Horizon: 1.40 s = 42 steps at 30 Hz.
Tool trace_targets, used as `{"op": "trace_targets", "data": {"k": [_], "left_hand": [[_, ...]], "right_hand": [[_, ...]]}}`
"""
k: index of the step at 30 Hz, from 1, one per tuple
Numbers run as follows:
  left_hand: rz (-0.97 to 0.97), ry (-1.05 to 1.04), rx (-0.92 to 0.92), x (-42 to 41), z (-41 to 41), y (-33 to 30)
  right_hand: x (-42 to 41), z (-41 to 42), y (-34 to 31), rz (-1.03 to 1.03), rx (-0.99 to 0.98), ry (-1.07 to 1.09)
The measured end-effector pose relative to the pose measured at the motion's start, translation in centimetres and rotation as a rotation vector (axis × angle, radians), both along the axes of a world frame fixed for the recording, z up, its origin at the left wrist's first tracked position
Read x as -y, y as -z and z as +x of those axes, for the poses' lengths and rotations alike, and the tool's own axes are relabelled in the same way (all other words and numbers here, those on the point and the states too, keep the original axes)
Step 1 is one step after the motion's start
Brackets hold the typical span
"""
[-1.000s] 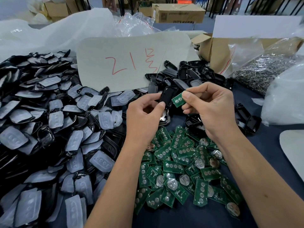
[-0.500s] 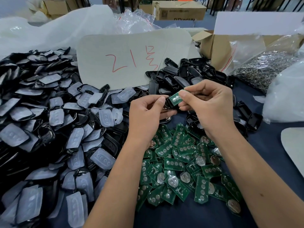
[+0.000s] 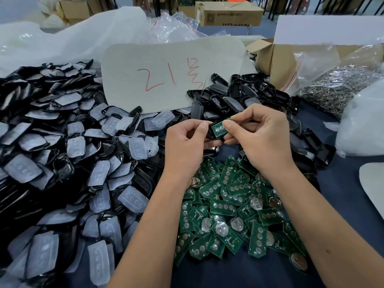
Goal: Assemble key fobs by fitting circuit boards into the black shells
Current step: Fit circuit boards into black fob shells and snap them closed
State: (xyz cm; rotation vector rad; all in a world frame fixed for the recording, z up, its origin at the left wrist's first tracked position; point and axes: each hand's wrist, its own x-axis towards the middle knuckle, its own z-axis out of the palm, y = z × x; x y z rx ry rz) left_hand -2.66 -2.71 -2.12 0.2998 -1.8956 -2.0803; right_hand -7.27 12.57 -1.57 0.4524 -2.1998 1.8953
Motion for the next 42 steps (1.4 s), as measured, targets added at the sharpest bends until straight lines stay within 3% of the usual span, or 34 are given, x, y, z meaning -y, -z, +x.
{"op": "trace_targets", "data": {"k": [6,19,28,34,42], "left_hand": [[-0.194,-0.006,-0.014,0.4,0.2,0.4],[-0.122,0.024,-0.02,1.5,0.1,0.6],[-0.1,-0.005,-0.025,1.7,0.1,-0.2],[0.24,-0.03,-0.011,-0.2,-0.1,-0.8],[0.027,-0.266,-0.123,2.0,0.1,-1.8]], "right_hand": [[0.0,0.4,-0.5,0.195,-0.011,0.023],[1.1,1.1,-0.6,0.334,-0.133,0.161],[-0.1,0.3,-0.3,0.096,0.139,-0.149],[1.4,1.0,-0.2,-0.188,0.189,-0.082],[5.6,1.6,-0.8,-0.097,0.143,-0.093]]}}
